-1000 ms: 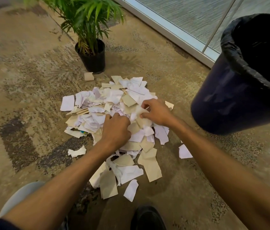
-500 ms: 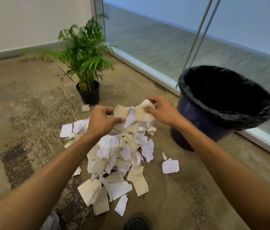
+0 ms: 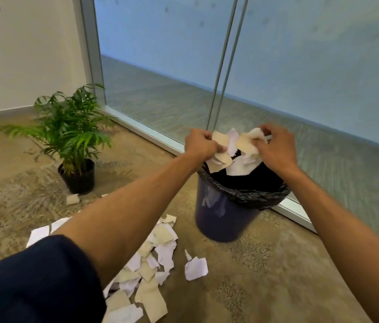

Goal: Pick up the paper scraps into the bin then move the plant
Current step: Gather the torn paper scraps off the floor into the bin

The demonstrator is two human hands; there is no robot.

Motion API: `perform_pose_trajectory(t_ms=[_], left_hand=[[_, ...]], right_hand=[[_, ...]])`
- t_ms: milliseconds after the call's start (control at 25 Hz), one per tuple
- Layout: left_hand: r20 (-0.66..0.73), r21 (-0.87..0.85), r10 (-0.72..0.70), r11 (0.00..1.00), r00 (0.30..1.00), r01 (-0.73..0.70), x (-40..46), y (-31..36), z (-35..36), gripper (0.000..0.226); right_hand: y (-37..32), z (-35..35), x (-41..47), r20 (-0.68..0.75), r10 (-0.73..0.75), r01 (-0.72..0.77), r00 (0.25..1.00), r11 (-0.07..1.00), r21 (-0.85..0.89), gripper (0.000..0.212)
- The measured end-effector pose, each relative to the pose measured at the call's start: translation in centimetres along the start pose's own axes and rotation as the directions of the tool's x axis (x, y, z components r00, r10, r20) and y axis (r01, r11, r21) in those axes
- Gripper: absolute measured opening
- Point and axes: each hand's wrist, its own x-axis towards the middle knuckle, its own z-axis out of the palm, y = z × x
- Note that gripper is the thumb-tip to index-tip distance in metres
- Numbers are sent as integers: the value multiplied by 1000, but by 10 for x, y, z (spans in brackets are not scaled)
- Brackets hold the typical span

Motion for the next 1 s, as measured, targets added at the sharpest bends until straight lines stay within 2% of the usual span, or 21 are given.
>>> perform_pose_trajectory(t_ms=[80,200,280,360,480,560,640,800,920,1000], left_hand=[[71,124,-13,992,997,4,11,-3,27,19],[289,273,-30,961,957,-52,17,-13,49,27],[359,332,-2,935,933,-126,14,-20,47,33],[294,334,106,920,950,-206,5,-31,29,34],[79,253,265,927,961,-276,-20,-62,-19,22],[7,280,266,925,964,-257,-46,-97,-59,13],[-38,381,201,909,979,-171,-75,-142,-101,10],[-187,516,37,854,982,66,-124,-221,-170,11],[-275,596,-58,773,960,217,-144,-259,-196,24],[-269,677,-86,691,959,252,-153,-276,-202,43]], right_hand=[[26,3,-5,6,99,-99,995,995,-15,26],[49,12,-15,138,250,-239,958,966,-95,48],[46,18,-21,145,211,-184,967,966,-181,51],[30,24,-31,84,54,-40,995,986,-159,42],[-11,42,-55,26,-228,226,973,973,48,28],[-38,65,-74,55,-376,365,925,919,151,23],[-58,99,-93,163,-448,413,879,887,206,22],[-67,184,-131,516,-390,291,763,920,264,19],[-55,240,-159,758,-267,192,596,963,189,31],[-46,268,-174,846,-228,182,482,971,158,51]])
